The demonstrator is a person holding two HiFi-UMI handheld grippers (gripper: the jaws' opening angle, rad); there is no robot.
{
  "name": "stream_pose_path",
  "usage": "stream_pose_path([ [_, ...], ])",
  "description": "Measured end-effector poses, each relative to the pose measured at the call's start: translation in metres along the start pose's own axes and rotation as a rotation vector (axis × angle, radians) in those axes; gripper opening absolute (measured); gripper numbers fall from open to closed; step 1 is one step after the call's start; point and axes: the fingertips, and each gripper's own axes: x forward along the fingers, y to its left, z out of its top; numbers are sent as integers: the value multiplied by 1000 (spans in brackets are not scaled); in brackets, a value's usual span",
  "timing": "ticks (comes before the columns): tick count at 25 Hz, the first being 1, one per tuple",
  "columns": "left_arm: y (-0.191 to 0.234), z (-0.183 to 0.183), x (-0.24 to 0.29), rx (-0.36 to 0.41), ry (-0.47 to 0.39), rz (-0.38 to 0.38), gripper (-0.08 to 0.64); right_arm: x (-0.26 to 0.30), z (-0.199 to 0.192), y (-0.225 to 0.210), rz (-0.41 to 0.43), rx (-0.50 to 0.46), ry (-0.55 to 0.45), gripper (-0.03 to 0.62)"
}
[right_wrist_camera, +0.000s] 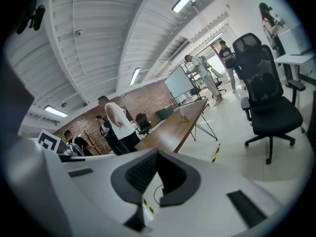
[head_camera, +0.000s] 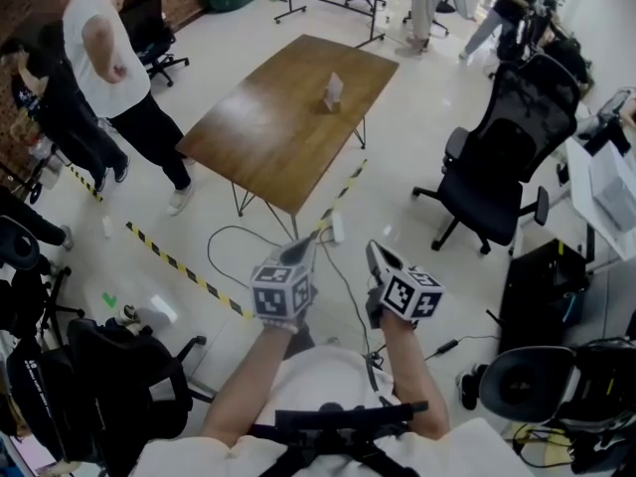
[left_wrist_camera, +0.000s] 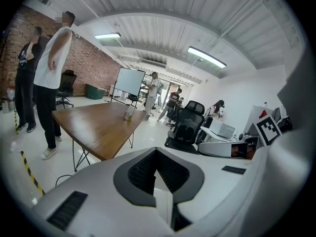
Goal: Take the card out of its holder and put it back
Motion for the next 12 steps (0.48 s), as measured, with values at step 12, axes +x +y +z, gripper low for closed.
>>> stream_pose_path([
  [12, 17, 30, 74, -24, 19, -36, -3, 48, 37, -36, -33, 15, 1, 3],
])
